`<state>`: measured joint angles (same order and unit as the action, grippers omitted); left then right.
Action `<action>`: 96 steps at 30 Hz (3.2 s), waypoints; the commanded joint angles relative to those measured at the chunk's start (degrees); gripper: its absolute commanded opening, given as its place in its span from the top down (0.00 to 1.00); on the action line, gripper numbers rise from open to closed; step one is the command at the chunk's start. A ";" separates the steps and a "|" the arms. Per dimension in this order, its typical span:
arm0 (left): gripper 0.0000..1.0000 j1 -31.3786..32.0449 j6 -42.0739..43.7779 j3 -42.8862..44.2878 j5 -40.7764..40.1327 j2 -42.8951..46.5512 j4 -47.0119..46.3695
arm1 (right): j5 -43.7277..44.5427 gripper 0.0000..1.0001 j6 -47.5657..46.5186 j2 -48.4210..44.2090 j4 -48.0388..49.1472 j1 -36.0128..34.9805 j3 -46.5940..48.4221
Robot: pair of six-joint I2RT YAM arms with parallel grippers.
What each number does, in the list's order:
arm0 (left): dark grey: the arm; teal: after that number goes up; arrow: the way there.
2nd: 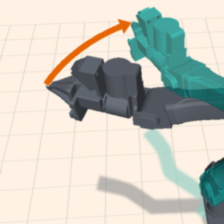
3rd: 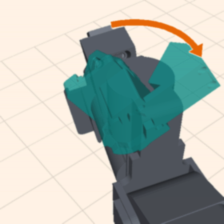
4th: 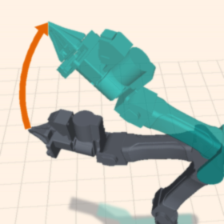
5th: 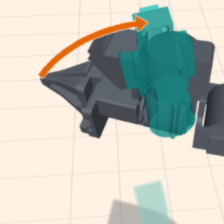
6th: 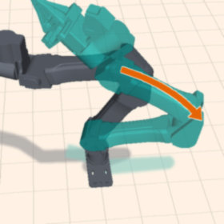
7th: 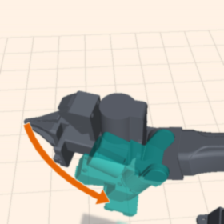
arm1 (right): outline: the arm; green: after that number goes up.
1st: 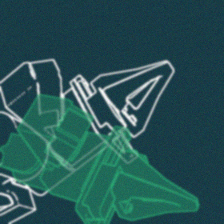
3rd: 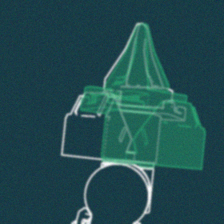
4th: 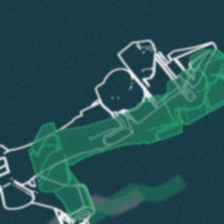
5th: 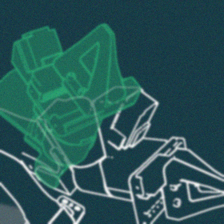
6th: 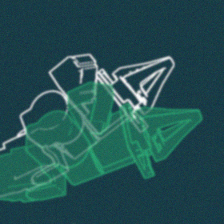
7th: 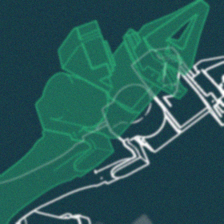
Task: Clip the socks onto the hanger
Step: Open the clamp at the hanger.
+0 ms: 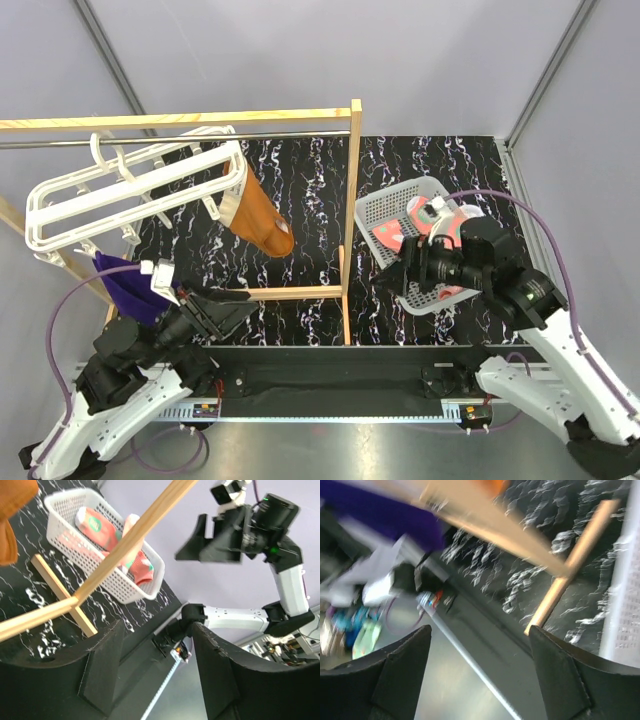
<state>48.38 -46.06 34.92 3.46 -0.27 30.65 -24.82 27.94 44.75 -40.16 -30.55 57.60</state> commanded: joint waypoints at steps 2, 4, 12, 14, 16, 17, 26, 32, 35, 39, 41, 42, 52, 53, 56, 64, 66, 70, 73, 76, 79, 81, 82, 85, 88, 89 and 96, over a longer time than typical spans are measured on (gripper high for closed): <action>0.40 0.22 4.14 1.65 -3.02 6.25 -2.96 | 5.77 0.16 -0.96 3.40 -2.10 -15.03 8.21; 0.43 0.22 4.31 1.73 -2.32 5.90 -4.63 | 11.69 0.15 -0.26 5.08 -1.16 -26.08 11.12; 0.52 0.22 6.33 6.99 -1.70 5.55 -1.93 | 23.58 0.16 -4.90 18.68 13.14 -42.22 19.81; 0.54 0.22 7.13 8.06 -1.36 5.81 -1.21 | 22.89 0.21 -6.84 21.07 18.25 -42.93 20.88; 0.54 0.14 7.56 9.02 0.22 5.99 -0.95 | 23.50 0.26 -8.08 24.49 25.20 -42.93 22.37; 0.54 0.14 7.74 9.12 0.92 5.99 -0.95 | 24.37 0.29 -9.30 25.64 26.87 -42.84 23.07; 0.50 -1.71 12.66 20.44 4.45 2.12 3.97 | 28.15 0.41 -16.95 37.24 48.32 -43.02 27.74; 0.48 -4.52 15.83 31.52 -8.63 -2.80 9.68 | 35.26 0.37 -20.99 46.03 50.97 -42.93 35.29; 0.49 -6.28 15.21 34.69 -13.66 -5.61 11.53 | 39.21 0.36 -23.28 49.37 52.47 -42.93 37.40; 0.49 -8.30 15.39 37.33 -13.05 -8.51 11.89 | 42.22 0.37 -24.43 51.13 52.81 -42.93 38.20; 0.50 -8.74 15.56 37.86 -12.96 -9.13 11.71 | 42.83 0.37 -24.60 51.05 53.08 -42.84 38.11; 0.50 -8.92 15.57 37.68 -12.78 -9.31 11.10 | 42.92 0.37 -24.60 50.96 53.43 -42.93 37.85; 0.57 -10.06 11.53 36.36 -14.27 -12.20 8.63 | 42.92 0.40 -27.15 50.78 55.89 -42.84 36.09; 0.57 -10.15 11.35 36.36 -14.36 -12.56 8.63 | 42.92 0.41 -27.41 50.79 56.16 -42.93 36.09; 0.57 -10.50 10.73 36.71 -14.28 -13.87 8.02 | 43.45 0.45 -27.68 51.14 57.30 -42.93 36.35; 0.59 -10.76 10.29 36.89 -12.78 -16.78 5.74 | 42.31 0.63 -27.68 51.40 58.53 -42.32 36.00; 0.59 -10.76 10.29 36.89 -12.87 -17.21 5.21 | 42.13 0.72 -27.33 51.05 58.36 -42.14 35.74; 0.58 -10.76 10.64 36.36 -12.52 -18.09 4.15 | 39.51 0.82 -25.05 50.00 55.38 -42.05 36.00; 0.54 -10.85 10.99 36.45 -11.64 -19.15 3.19 | 36.61 0.96 -22.60 48.42 52.65 -41.96 36.00; 0.46 -10.76 11.70 36.36 -8.83 -20.37 1.43 | 34.15 1.00 -19.17 47.01 46.95 -41.53 38.01; 0.39 -10.76 11.79 37.06 -6.54 -21.52 0.90 | 28.81 1.00 -13.12 46.39 36.69 -40.21 42.49; 0.37 -10.85 11.26 37.42 -4.62 -21.96 0.72 | 24.49 1.00 -9.07 46.22 30.16 -37.49 46.10; 0.36 -10.76 10.91 37.50 -4.26 -22.05 0.55 | 18.55 1.00 -5.74 46.21 28.40 -36.44 47.06; 0.36 -10.85 8.19 36.28 -1.89 -21.79 -1.12 | 12.45 1.00 -1.94 46.22 22.16 -34.32 51.11; 0.36 -10.85 5.20 34.26 0.05 -21.17 -4.19 | 8.14 1.00 0.08 46.65 17.76 -33.62 54.54; 0.36 -10.76 4.85 33.91 0.23 -21.17 -5.42 | 6.81 1.00 0.79 46.83 16.18 -33.44 55.94; 0.34 -10.76 -0.86 28.63 0.05 -22.31 -12.81 | -1.28 1.00 6.42 47.71 13.18 -32.91 58.94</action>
<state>37.78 -42.92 65.73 1.65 -21.52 26.00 -19.81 30.17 93.38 -24.21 -63.70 114.85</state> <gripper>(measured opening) 0.655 0.279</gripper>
